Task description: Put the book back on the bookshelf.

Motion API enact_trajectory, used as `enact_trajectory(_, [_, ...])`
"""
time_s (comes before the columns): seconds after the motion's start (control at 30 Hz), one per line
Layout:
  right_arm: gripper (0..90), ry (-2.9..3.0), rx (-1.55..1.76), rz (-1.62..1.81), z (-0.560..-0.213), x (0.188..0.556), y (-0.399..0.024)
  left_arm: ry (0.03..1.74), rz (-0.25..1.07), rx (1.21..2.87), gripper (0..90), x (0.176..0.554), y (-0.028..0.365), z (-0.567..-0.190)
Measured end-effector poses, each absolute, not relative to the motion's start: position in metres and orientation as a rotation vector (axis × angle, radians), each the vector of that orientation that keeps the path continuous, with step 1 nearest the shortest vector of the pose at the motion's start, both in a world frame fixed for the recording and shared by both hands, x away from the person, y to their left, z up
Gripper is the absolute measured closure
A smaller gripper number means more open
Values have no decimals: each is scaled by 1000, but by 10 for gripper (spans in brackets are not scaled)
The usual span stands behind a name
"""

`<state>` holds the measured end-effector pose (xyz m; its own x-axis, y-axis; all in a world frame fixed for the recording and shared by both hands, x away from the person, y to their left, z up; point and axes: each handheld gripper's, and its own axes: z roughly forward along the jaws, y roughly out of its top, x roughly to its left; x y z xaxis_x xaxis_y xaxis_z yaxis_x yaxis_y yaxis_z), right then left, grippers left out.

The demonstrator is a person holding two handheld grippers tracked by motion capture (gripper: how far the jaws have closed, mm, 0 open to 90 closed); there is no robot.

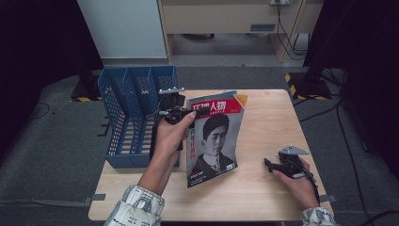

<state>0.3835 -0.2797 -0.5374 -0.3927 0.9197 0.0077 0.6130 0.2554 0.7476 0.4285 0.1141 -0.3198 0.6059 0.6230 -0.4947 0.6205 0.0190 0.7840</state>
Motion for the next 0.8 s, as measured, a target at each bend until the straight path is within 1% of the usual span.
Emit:
enact_trajectory(0.2, [297,2099,1389,949,-537,383,-280,1038,17,1633,860,422,126,-309])
enact_trajectory(0.8, [297,2099,1392,950,-537,383,-280,1041,37,1603,860,414,156,-299])
